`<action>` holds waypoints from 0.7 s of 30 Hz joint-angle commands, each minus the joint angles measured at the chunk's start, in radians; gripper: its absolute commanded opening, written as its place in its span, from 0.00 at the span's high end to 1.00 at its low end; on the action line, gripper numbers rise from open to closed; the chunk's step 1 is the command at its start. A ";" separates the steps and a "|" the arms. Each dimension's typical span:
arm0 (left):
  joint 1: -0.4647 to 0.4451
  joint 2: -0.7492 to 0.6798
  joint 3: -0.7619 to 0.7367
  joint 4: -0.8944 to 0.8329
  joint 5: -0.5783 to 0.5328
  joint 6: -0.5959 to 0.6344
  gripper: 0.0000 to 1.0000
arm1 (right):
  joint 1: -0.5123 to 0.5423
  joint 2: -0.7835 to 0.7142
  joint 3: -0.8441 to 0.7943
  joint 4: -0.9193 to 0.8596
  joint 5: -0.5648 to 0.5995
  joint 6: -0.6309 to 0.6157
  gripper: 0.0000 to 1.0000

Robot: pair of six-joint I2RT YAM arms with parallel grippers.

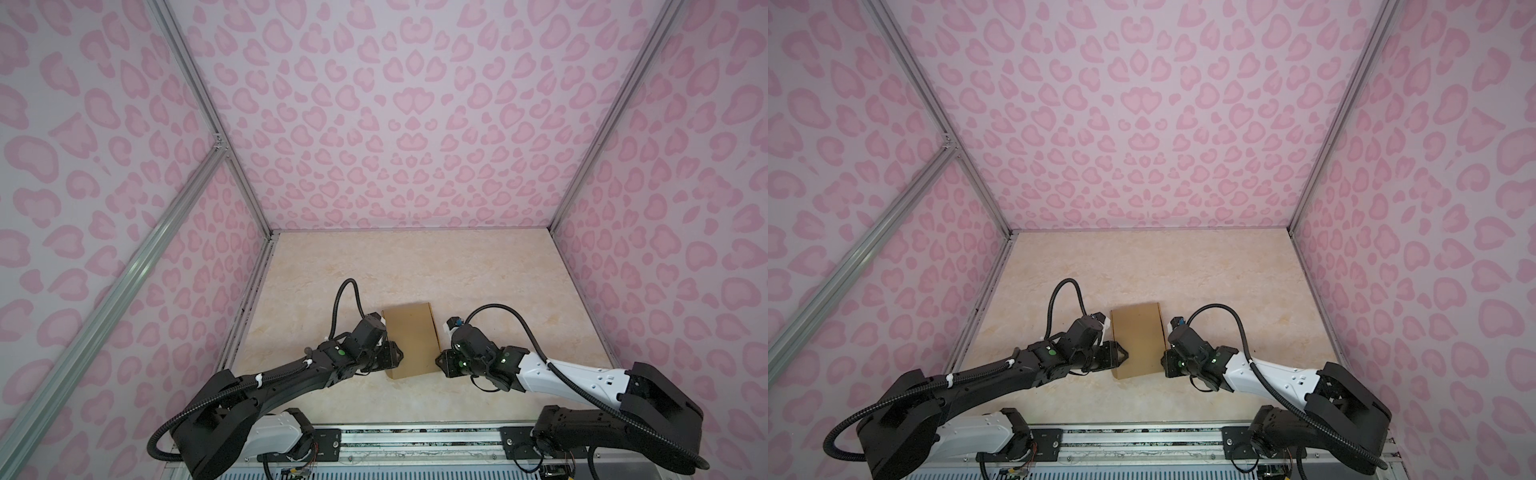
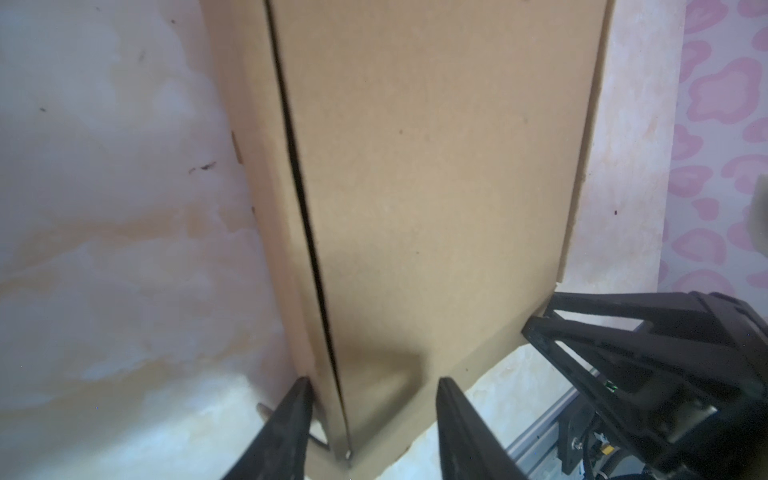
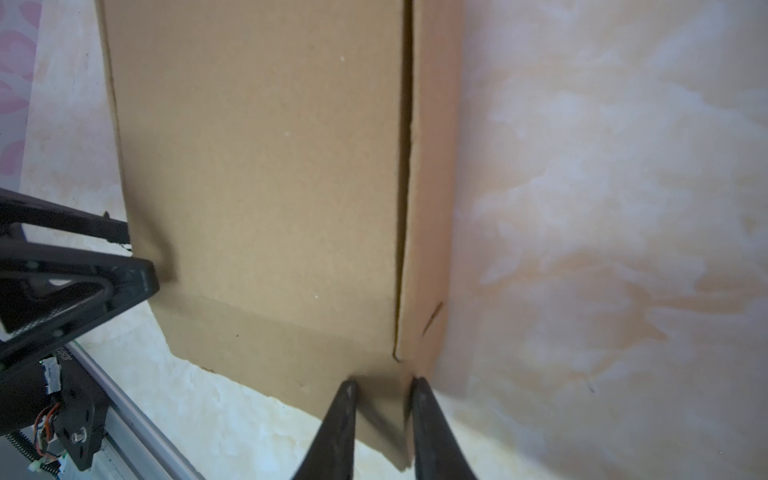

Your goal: Fold the paper box

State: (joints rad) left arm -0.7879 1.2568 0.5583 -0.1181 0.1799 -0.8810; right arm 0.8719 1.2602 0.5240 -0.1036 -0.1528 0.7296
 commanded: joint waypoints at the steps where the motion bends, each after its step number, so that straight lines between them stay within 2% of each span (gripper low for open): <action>1: -0.004 -0.018 0.007 0.040 0.027 0.001 0.48 | -0.001 -0.006 0.008 0.037 -0.013 -0.006 0.76; 11: 0.020 -0.058 0.031 -0.028 0.016 0.028 0.45 | -0.008 -0.015 0.016 0.015 -0.013 -0.009 0.76; 21: 0.035 -0.149 -0.020 -0.098 0.024 0.036 0.44 | -0.021 -0.010 0.024 0.017 -0.032 -0.005 0.76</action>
State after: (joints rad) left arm -0.7589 1.1248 0.5476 -0.1925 0.1909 -0.8589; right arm 0.8509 1.2457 0.5461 -0.0975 -0.1699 0.7288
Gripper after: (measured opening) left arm 0.558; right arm 0.243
